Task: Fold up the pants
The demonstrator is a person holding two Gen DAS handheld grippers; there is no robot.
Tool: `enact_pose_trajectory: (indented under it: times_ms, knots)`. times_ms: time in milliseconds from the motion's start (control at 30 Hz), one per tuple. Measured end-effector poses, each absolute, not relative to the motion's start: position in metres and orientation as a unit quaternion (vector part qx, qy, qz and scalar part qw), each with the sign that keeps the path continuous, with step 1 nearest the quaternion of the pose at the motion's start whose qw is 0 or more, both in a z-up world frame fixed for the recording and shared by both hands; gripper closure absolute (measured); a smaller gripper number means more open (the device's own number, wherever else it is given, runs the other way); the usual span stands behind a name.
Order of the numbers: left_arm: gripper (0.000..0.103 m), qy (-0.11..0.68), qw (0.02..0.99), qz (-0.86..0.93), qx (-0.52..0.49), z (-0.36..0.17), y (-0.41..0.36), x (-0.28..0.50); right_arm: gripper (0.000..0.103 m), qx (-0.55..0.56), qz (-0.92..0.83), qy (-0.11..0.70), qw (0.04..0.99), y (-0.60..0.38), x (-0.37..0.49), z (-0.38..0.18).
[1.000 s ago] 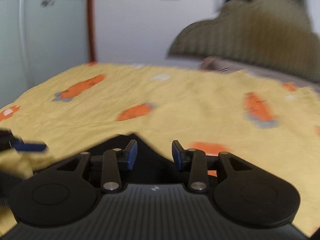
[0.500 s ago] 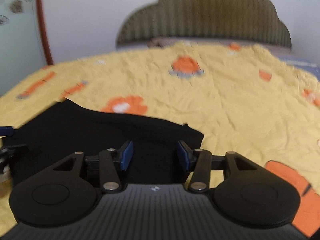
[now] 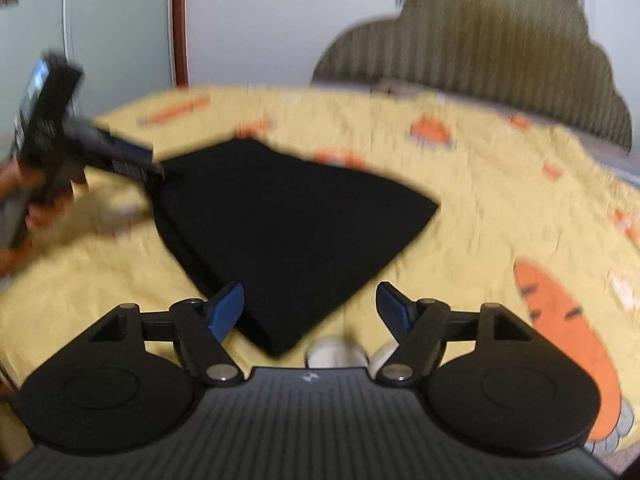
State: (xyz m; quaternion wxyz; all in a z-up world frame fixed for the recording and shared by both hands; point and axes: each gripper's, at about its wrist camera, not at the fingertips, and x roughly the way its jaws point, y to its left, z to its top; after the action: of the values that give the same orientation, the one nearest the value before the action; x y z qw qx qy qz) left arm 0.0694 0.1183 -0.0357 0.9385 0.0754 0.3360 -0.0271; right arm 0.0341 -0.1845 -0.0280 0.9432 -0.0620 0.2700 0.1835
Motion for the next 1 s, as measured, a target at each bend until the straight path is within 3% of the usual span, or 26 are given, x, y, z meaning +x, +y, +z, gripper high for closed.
enact_pose_trajectory:
  times_ms: [267, 300, 367, 433, 500, 567, 667, 800, 1000]
  knots:
    - [0.035, 0.341, 0.938, -0.027, 0.050, -0.033, 0.128, 0.066, 0.032, -0.052, 0.206, 0.309, 0.927, -0.161, 0.051, -0.064]
    - [0.035, 0.340, 0.939, -0.024, 0.048, -0.031, 0.128, 0.064, 0.031, -0.032, 0.210, 0.301, 0.930, -0.166, 0.049, -0.061]
    - [0.035, 0.336, 0.940, -0.016, 0.047, -0.027, 0.127, 0.060, 0.019, 0.046, 0.209, 0.292, 0.932, -0.189, 0.050, -0.055]
    - [0.035, 0.329, 0.943, -0.016, 0.051, -0.022, 0.123, 0.055, 0.019, 0.120, 0.186, 0.292, 0.930, -0.217, 0.058, -0.055]
    - [0.035, 0.319, 0.946, -0.030, 0.059, -0.016, 0.115, 0.049, 0.021, 0.203, 0.180, 0.304, 0.913, -0.244, 0.070, -0.065]
    - [0.035, 0.311, 0.946, -0.053, 0.074, -0.011, 0.102, 0.043, 0.033, 0.302, 0.177, 0.326, 0.878, -0.270, 0.080, -0.081]
    - [0.035, 0.307, 0.943, -0.086, 0.098, -0.007, 0.078, 0.043, 0.039, 0.389, 0.187, 0.327, 0.841, -0.285, 0.080, -0.099]
    - [0.035, 0.309, 0.938, -0.114, 0.110, -0.003, 0.048, 0.055, 0.039, 0.393, 0.188, 0.337, 0.834, -0.275, 0.080, -0.100]
    - [0.021, 0.329, 0.920, -0.193, 0.096, 0.022, 0.001, 0.083, 0.039, 0.413, 0.175, 0.349, 0.823, -0.253, 0.082, -0.103]
